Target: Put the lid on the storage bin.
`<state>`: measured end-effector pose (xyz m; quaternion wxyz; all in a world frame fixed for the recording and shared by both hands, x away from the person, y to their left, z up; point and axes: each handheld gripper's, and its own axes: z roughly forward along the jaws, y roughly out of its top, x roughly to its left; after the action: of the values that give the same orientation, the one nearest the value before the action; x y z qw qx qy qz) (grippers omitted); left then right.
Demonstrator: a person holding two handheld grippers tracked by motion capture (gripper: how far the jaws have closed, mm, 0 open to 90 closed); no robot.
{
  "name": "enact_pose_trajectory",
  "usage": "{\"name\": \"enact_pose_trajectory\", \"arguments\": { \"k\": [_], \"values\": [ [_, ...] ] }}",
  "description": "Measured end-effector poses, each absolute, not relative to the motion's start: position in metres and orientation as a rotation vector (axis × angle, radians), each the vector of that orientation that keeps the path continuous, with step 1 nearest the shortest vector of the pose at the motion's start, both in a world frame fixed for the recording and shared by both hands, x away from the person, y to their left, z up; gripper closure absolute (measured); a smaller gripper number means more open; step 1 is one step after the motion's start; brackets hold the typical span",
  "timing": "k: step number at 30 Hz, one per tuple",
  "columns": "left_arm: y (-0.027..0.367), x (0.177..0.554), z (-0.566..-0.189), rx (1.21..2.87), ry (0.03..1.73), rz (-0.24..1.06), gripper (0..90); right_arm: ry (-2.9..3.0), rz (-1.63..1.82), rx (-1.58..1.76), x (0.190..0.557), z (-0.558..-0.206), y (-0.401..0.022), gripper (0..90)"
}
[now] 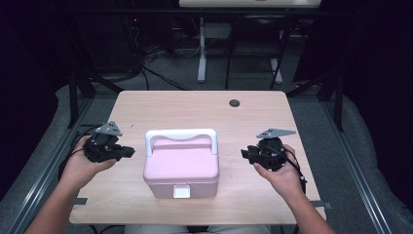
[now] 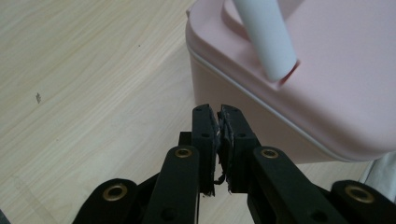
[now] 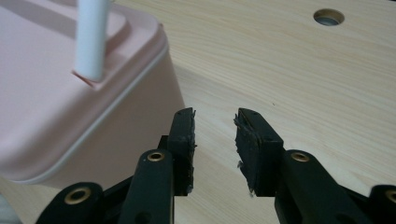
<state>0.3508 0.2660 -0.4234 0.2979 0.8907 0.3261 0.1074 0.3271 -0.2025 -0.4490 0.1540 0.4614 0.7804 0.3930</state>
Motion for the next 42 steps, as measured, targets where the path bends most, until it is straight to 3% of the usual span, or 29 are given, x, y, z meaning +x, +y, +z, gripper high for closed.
{"name": "enact_pose_trajectory", "arguments": {
  "k": [13,20,28,42],
  "values": [
    [0.295,0.357,-0.456,2.314,1.032,0.292,81.2,2.170,0.994,1.410,0.337,-0.474,-0.230,61.0],
    [0.309,0.355,-0.480,2.254,1.130,0.306,74.1,2.116,0.947,1.460,0.338,-0.492,-0.240,57.0],
    [0.319,0.352,-0.500,2.240,1.192,0.347,65.3,2.071,0.890,1.496,0.340,-0.516,-0.249,51.2],
    [0.322,0.350,-0.533,2.180,1.236,0.307,61.6,1.993,0.903,1.539,0.334,-0.538,-0.260,49.1]
  ]
}}
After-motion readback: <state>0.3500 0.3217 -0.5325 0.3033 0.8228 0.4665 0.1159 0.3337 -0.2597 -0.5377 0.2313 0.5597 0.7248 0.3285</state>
